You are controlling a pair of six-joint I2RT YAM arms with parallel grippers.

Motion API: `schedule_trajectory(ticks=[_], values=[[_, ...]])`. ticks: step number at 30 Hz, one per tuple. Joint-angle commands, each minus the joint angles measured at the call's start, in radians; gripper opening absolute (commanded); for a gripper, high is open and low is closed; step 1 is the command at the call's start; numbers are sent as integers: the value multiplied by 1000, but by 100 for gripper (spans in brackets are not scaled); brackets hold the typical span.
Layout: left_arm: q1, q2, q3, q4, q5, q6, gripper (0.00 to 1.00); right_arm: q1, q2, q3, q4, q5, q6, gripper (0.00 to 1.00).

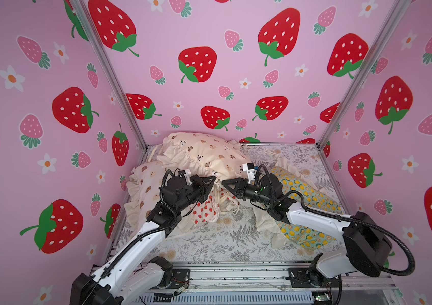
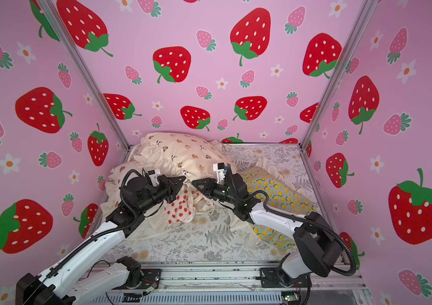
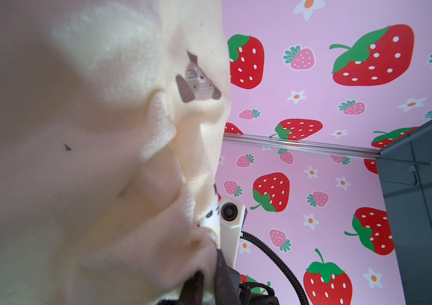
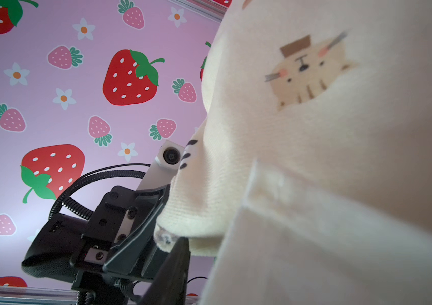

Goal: Zip up pillowcases
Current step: Zip the pillowcase.

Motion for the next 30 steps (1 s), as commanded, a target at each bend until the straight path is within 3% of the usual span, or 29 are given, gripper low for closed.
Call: schedule_trajectory(ticks=[1, 19, 30], values=[[-5, -13, -1, 33, 6, -14, 0, -2, -6, 41, 52, 4, -1, 31], [-4, -16, 10, 0, 1, -1, 0, -5, 9, 61, -13, -7, -24, 18], [-4, -20, 12, -9, -7, 3, 0, -2, 18, 79, -86, -15, -57, 18]])
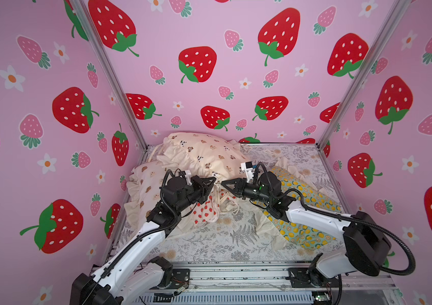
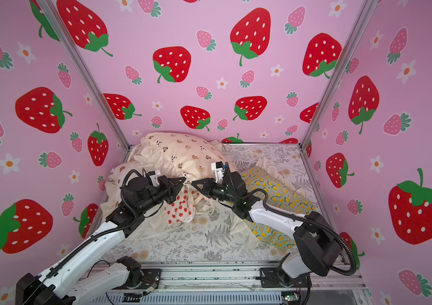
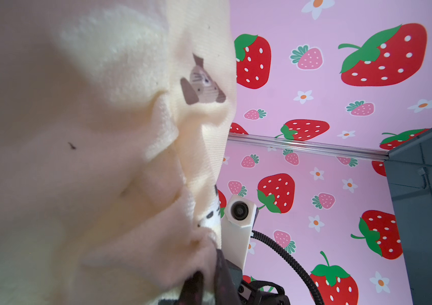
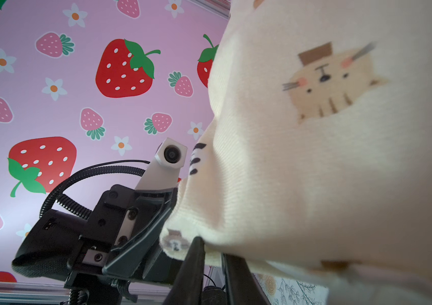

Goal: Zip up pillowcases
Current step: Zip the pillowcase.

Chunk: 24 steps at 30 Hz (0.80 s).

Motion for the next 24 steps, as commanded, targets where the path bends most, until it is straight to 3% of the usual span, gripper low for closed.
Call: schedule_trajectory(ticks=[1, 24], values=[[-4, -19, 12, 18, -6, -1, 0, 0, 13, 38, -10, -11, -10, 18], [-5, -15, 18, 10, -15, 4, 0, 34, 22, 64, -91, -9, -64, 13]])
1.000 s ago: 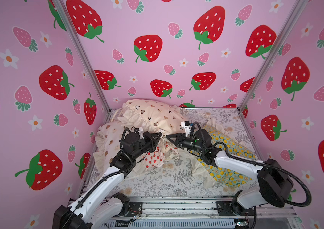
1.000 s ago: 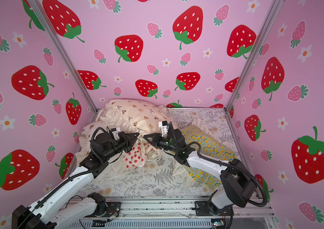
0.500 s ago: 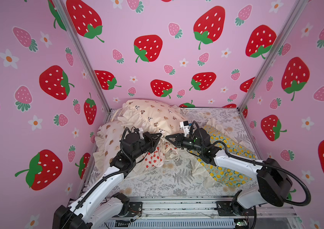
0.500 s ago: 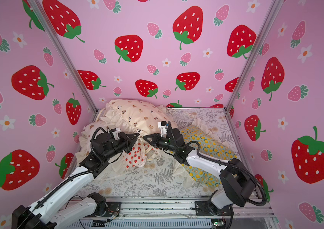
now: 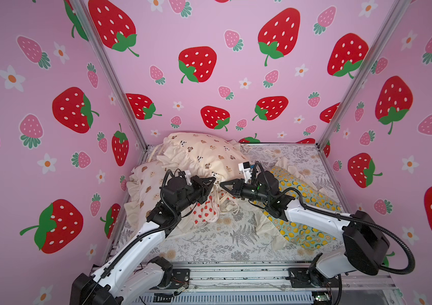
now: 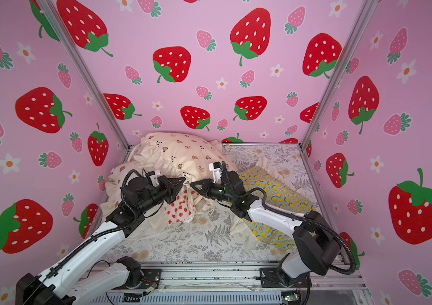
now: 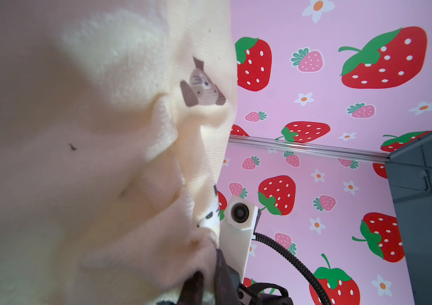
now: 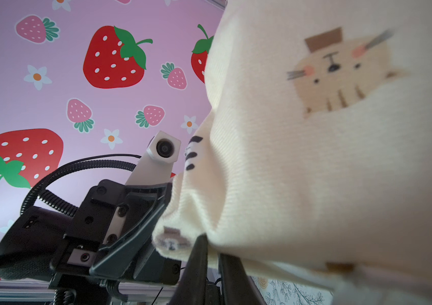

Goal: Zip up pillowcases
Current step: Zip the pillowcase.

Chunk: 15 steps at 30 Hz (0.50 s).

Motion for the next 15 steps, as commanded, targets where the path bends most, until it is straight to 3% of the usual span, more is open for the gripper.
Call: schedule_trajectory(ticks=[1, 15], values=[[-5, -13, 18, 14, -4, 5, 0, 15, 10, 28, -22, 3, -20, 13], [-3, -15, 26, 2, -8, 14, 0, 18, -21, 56, -162, 59, -105, 0]])
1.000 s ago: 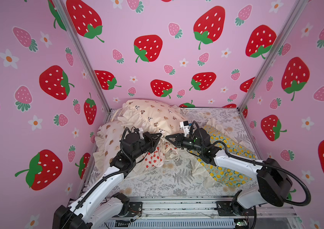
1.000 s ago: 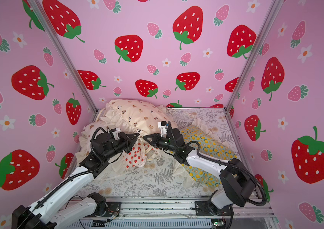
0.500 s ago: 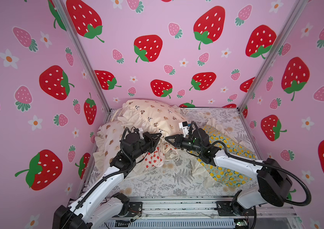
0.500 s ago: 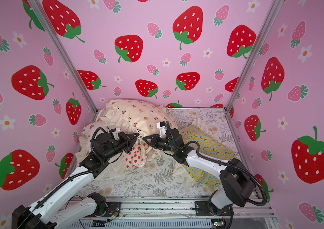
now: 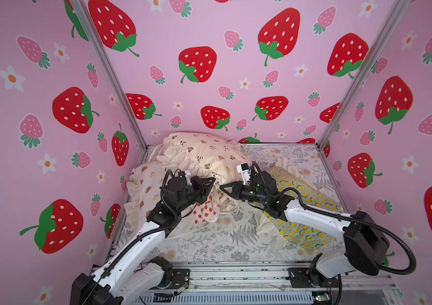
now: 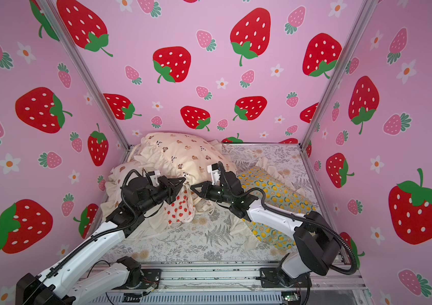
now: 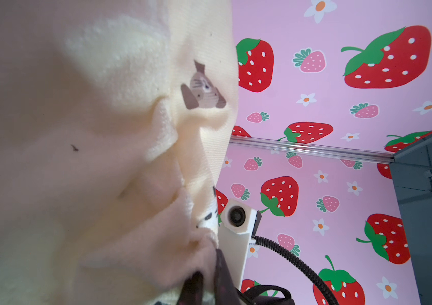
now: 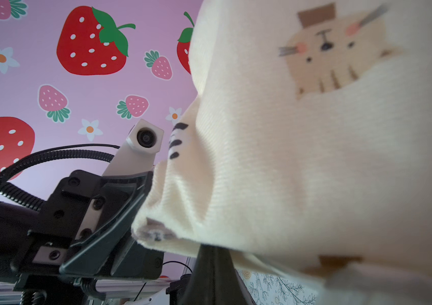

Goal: Zip up pillowcases
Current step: Zip the pillowcase.

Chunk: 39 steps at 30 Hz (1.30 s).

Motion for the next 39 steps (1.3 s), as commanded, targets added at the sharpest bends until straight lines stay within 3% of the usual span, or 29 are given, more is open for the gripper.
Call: schedule_trajectory(ticks=[1, 22, 31, 39], values=[[-3, -15, 27, 14, -2, 4, 0, 6, -22, 44, -78, 30, -38, 0], [144, 10, 216, -135, 144, 138, 0, -5, -39, 195, -472, 201, -157, 0], [326, 75, 440, -265, 221, 298, 0, -29, 16, 310, -553, 232, -241, 0], [491, 156, 564, -264, 285, 302, 0, -53, 74, 438, -669, 277, -310, 0]])
